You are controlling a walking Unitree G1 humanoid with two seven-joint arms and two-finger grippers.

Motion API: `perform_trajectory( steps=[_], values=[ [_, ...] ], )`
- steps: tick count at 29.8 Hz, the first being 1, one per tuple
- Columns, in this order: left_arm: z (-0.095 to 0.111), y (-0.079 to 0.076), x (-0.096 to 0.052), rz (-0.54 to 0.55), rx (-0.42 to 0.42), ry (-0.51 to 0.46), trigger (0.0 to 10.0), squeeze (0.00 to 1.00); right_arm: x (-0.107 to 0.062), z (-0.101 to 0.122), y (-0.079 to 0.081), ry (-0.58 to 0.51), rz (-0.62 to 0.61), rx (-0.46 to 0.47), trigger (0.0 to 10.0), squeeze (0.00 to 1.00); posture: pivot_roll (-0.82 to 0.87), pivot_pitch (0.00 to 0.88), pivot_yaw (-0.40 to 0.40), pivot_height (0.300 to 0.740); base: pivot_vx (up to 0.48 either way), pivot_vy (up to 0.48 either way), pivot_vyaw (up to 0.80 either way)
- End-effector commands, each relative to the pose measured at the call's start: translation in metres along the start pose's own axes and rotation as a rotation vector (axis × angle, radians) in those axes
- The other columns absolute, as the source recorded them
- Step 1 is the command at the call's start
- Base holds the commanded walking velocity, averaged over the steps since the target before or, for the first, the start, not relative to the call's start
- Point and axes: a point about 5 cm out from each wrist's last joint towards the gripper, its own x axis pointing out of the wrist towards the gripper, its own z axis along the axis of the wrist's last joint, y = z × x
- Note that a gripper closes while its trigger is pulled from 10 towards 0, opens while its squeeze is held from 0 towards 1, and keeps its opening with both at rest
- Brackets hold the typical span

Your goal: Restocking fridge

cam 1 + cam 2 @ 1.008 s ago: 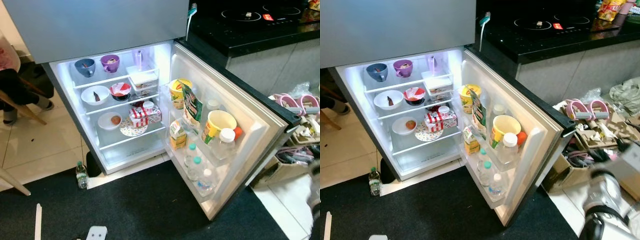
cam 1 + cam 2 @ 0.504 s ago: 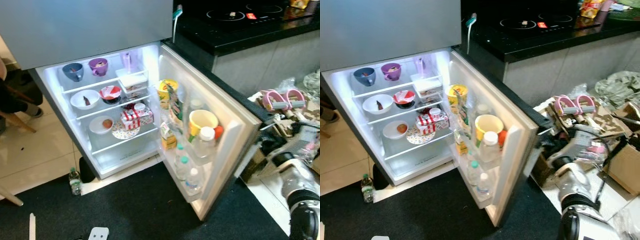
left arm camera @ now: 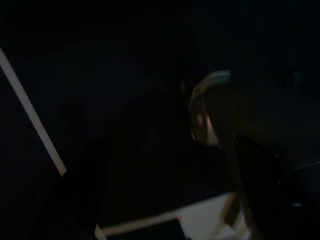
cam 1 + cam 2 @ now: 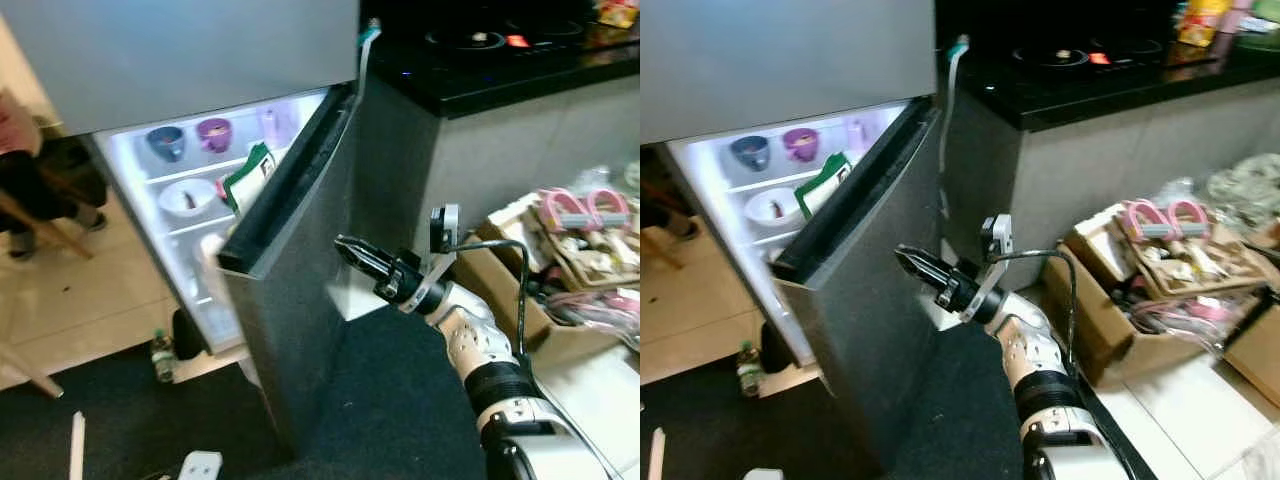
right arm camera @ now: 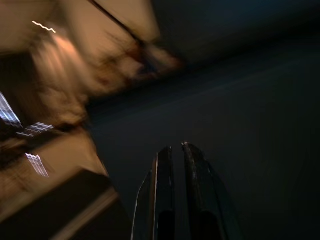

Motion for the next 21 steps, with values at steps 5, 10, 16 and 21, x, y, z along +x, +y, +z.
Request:
perform_trajectory(
  steps=[5, 10, 16, 21],
  values=[
    [0.000, -0.004, 0.001, -0.014, 0.024, 0.012, 10.0, 0.00, -0.069, -0.054, -0.036, 0.173, -0.499, 0.097, 10.0, 0.00, -0.04, 0.000, 0.018, 0.740, 0.000, 0.000, 0.00],
    [0.000, -0.004, 0.001, -0.015, 0.030, 0.015, 10.0, 0.00, -0.120, -0.098, -0.038, 0.331, -0.743, 0.180, 10.0, 0.00, -0.04, 0.000, 0.019, 0.740, 0.000, 0.000, 0.00],
    [0.001, -0.009, 0.002, -0.030, 0.055, 0.017, 10.0, 0.00, -0.194, -0.165, -0.012, 0.627, -1.023, 0.277, 10.0, 0.00, -0.04, 0.000, 0.024, 0.740, 0.000, 0.000, 0.00],
    [0.002, -0.009, 0.002, -0.035, 0.073, 0.018, 10.0, 0.00, -0.215, -0.184, 0.004, 0.732, -1.059, 0.285, 10.0, 0.00, -0.04, 0.000, 0.024, 0.740, 0.000, 0.000, 0.15]
  ],
)
